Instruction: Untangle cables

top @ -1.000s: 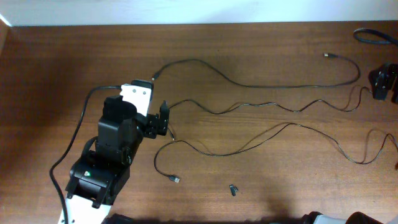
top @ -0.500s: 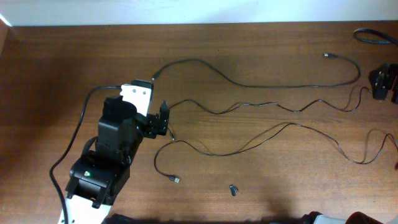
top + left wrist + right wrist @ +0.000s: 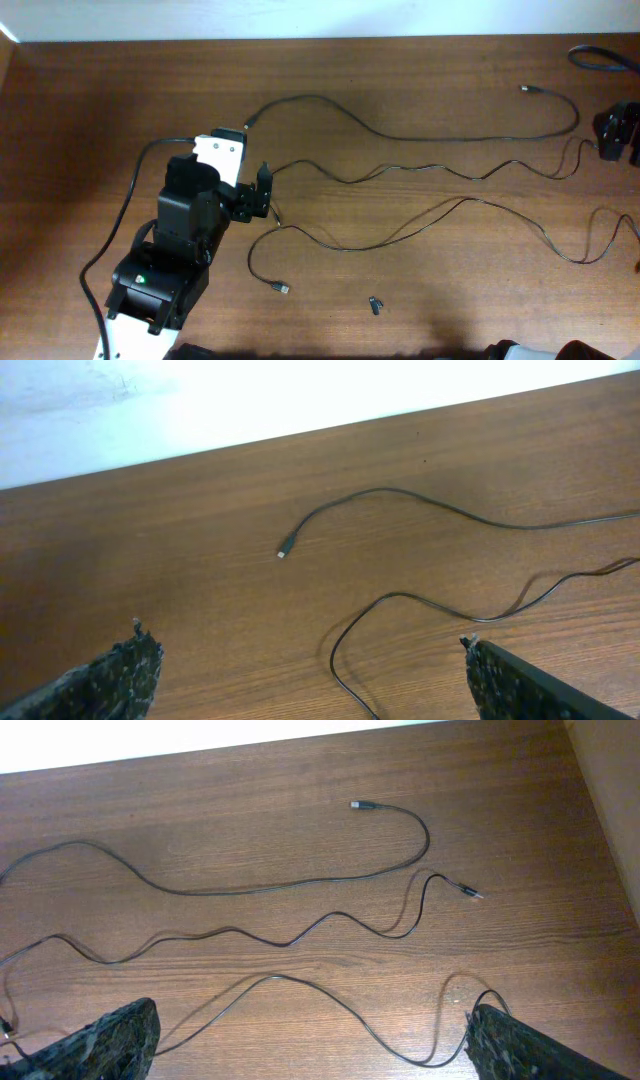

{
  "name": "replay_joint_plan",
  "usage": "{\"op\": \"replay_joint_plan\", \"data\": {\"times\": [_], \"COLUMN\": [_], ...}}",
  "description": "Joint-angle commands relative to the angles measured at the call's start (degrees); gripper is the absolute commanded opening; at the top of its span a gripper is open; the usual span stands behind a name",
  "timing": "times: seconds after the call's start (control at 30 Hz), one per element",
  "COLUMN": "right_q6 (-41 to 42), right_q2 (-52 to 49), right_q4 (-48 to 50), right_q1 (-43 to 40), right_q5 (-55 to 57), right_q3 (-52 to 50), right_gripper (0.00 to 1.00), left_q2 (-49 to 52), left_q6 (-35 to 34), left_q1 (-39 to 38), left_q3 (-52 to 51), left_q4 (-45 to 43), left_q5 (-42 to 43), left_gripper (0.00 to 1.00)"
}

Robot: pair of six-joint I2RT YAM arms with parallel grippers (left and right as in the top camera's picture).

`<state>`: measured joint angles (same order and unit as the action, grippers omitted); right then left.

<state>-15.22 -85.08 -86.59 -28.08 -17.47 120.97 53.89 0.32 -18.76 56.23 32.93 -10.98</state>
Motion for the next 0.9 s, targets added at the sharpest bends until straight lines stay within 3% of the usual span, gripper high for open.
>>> {"op": "replay_joint_plan", "data": {"times": [0.0, 0.6, 0.8, 0.87], "right_q6": [-0.44, -0.44, -0.44, -0.44], "right_q2": [0.07, 0.07, 0.07, 0.07], "right_q4": [-0.07, -0.07, -0.07, -0.07], "right_q1": [0.48, 0.48, 0.48, 0.48], "right_q5": [0.09, 0.09, 0.09, 0.09], "right_q3": [0.17, 0.17, 0.17, 0.17], "right_gripper": [0.99, 0.99, 0.99, 0.99], "left_q2": [-0.72, -1.09, -8.98, -13.05], "left_q6": [-0.74, -0.74, -0.74, -0.74], "left_q1": [0.31, 0.28, 0.31, 0.37], "left_q3": [0.83, 0.72, -1.27, -2.99], "left_q4": [-0.07, 0.44, 5.38, 12.26], "left_q5": [-0.85, -0.83, -0.83, -0.79], "left_gripper": [0.99, 0.99, 0.99, 0.99]}}
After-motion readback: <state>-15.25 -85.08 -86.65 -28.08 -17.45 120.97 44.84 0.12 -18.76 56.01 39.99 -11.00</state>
